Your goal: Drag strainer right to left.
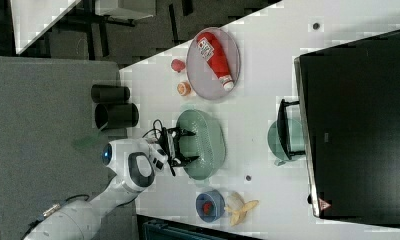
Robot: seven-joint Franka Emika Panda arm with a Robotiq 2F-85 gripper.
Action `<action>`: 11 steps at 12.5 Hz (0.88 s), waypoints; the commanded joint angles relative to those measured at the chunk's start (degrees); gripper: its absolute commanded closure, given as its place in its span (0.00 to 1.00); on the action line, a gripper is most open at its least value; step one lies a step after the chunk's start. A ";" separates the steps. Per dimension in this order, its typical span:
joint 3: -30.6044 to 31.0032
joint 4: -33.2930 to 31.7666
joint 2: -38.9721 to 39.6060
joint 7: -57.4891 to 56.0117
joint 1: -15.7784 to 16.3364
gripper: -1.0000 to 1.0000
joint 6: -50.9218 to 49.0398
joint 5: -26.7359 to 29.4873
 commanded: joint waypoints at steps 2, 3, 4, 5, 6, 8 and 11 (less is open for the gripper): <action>0.21 7.49 3.08 2.94 4.67 0.00 -6.09 3.79; 0.21 8.88 3.66 2.94 5.59 0.00 -6.83 4.18; 0.21 10.19 4.32 3.15 6.47 0.00 -6.96 4.63; 0.21 11.45 5.20 3.34 7.36 0.00 -6.97 5.04; 0.22 12.86 6.06 3.93 8.22 0.00 -6.99 5.31; 0.32 15.37 7.69 7.79 9.87 0.00 -7.51 7.25; 0.36 19.34 10.12 12.77 12.55 0.00 -7.51 7.35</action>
